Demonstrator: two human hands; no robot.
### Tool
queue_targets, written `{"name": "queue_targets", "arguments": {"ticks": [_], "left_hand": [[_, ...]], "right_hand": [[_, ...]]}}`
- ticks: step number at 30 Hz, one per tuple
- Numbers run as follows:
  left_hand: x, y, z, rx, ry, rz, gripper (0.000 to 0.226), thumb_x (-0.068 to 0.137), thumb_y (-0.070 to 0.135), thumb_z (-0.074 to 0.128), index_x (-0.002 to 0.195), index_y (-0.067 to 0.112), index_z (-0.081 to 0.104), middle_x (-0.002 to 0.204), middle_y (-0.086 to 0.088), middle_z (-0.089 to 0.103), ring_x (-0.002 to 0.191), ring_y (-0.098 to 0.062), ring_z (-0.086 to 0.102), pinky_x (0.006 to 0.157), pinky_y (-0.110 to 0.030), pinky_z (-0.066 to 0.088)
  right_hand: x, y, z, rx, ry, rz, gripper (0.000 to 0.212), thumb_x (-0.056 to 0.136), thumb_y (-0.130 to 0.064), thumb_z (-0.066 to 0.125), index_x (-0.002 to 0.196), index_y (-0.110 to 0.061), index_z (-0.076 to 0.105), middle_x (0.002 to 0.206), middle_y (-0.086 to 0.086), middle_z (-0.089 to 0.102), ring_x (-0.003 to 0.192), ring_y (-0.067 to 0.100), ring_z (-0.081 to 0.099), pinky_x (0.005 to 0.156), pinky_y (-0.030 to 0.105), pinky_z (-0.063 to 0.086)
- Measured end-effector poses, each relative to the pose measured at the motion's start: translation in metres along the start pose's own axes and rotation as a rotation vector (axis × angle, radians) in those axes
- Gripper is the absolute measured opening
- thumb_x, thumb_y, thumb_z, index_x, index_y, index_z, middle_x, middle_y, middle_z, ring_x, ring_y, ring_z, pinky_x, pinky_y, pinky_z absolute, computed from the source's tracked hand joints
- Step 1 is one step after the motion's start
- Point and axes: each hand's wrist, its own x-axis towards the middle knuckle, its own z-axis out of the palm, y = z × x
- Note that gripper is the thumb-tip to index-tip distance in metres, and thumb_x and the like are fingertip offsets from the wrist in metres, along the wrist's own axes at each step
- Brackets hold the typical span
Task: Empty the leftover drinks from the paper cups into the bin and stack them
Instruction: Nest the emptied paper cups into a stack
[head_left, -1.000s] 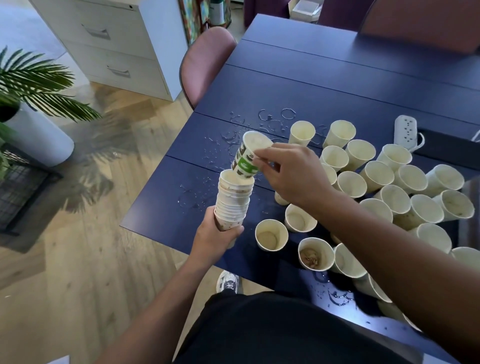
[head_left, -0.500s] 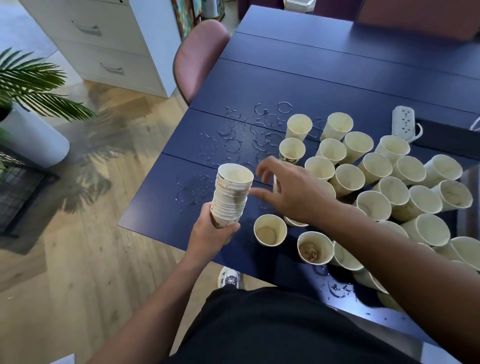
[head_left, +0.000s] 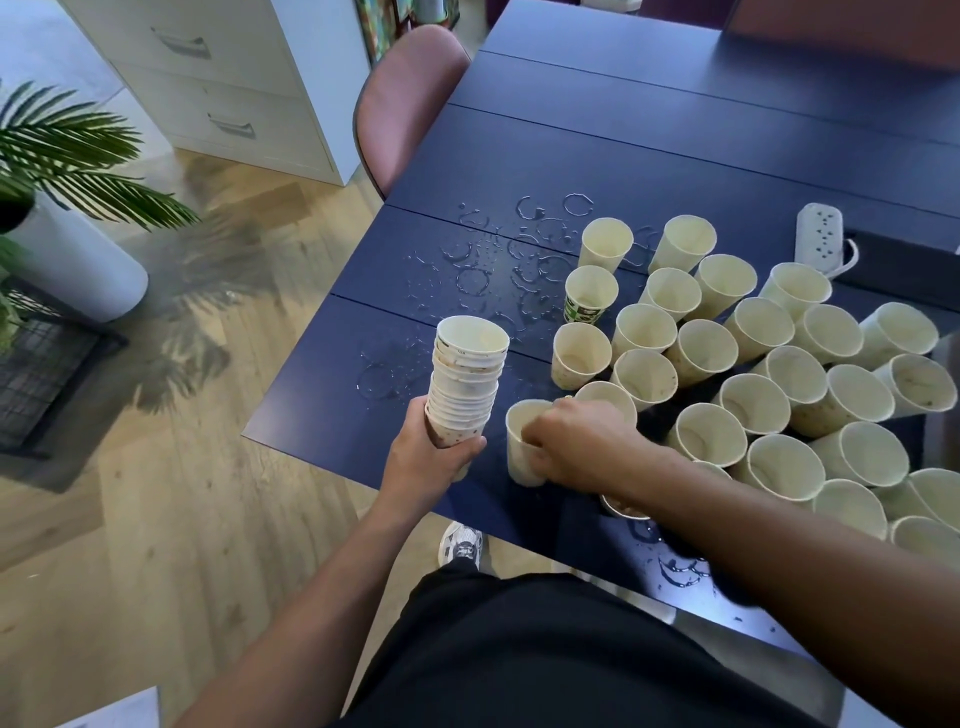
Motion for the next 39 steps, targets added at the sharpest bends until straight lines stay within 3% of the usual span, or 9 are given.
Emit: {"name": "queue_targets", "arguments": {"ticks": [8,12,17,23,28,31,33,36,39], "left_hand": [[-0.009,-0.002,0.0,0.032,-0.012,0.018,0.063,0.079,0.029,0.085,0.129,0.028,0.047,0.111,0.017,0.061,0.101,-0.006,0.062,0.075,-0.017,0.051],[-0.014,0.006,0.005,0.032,-0.024,0.047,0.059,0.08,0.027,0.085,0.127,0.026,0.049,0.11,0.012,0.064,0.098,-0.007,0.063,0.066,-0.008,0.046],[-0.029,0.008,0.015,0.043,0.003,0.113,0.066,0.075,0.026,0.087,0.129,0.029,0.049,0.112,0.012,0.064,0.099,-0.012,0.063,0.08,-0.025,0.052],[-0.067,-0.006,0.024,0.071,0.047,0.166,0.069,0.075,0.026,0.088,0.132,0.028,0.048,0.114,0.012,0.061,0.1,-0.012,0.061,0.082,-0.026,0.051],[-0.108,-0.031,0.022,0.107,-0.034,0.179,0.07,0.072,0.025,0.09,0.13,0.034,0.053,0.117,0.011,0.057,0.104,-0.003,0.059,0.087,-0.035,0.055],[-0.124,-0.042,0.021,0.156,-0.117,0.159,0.074,0.066,0.024,0.093,0.122,0.053,0.054,0.118,0.01,0.047,0.109,-0.002,0.053,0.095,-0.04,0.054],[-0.129,-0.043,0.021,0.168,-0.182,0.147,0.076,0.064,0.026,0.093,0.114,0.065,0.052,0.117,0.013,0.047,0.109,-0.002,0.054,0.096,-0.039,0.053],[-0.124,-0.044,0.024,0.237,-0.278,0.144,0.07,0.066,0.026,0.091,0.116,0.055,0.053,0.117,0.014,0.051,0.105,0.001,0.056,0.092,-0.034,0.053],[-0.112,-0.05,0.03,0.309,-0.378,0.179,0.068,0.066,0.03,0.091,0.121,0.045,0.054,0.114,0.021,0.05,0.102,0.005,0.055,0.087,-0.022,0.049]], "right_hand": [[-0.022,0.016,-0.068,0.306,0.799,0.021,0.013,0.093,-0.023,0.059,0.087,-0.013,0.066,0.082,0.001,0.067,0.077,0.022,0.045,0.064,0.033,0.043],[-0.027,0.012,-0.073,0.288,0.764,-0.072,0.022,0.098,-0.026,0.051,0.101,-0.014,0.069,0.091,-0.001,0.069,0.087,0.027,0.048,0.07,0.041,0.049],[-0.033,0.015,-0.049,0.321,0.611,-0.226,0.025,0.1,-0.02,0.046,0.093,-0.009,0.067,0.078,-0.01,0.051,0.074,0.024,0.04,0.075,0.044,0.042],[-0.061,0.005,-0.008,0.402,0.53,-0.266,0.021,0.1,-0.015,0.05,0.106,-0.012,0.071,0.084,-0.006,0.059,0.074,0.028,0.044,0.076,0.046,0.044],[-0.095,-0.002,0.008,0.37,0.416,-0.33,0.027,0.097,-0.035,0.057,0.087,-0.013,0.07,0.074,-0.008,0.059,0.069,0.013,0.04,0.067,0.03,0.037],[-0.113,-0.007,0.023,0.384,0.353,-0.331,0.029,0.095,-0.044,0.056,0.086,-0.02,0.071,0.074,-0.01,0.061,0.065,0.016,0.05,0.059,0.039,0.047],[-0.123,-0.01,0.032,0.454,0.346,-0.338,0.025,0.093,-0.04,0.061,0.085,-0.019,0.072,0.076,-0.007,0.065,0.064,0.013,0.051,0.059,0.04,0.048],[-0.135,-0.013,0.041,0.583,0.393,-0.297,0.021,0.091,-0.038,0.069,0.09,-0.018,0.076,0.079,-0.014,0.064,0.07,0.0,0.047,0.066,0.027,0.047],[-0.145,-0.015,0.054,0.817,0.606,-0.086,0.019,0.093,-0.03,0.068,0.085,-0.013,0.073,0.075,-0.013,0.058,0.066,0.009,0.05,0.063,0.024,0.043]]}}
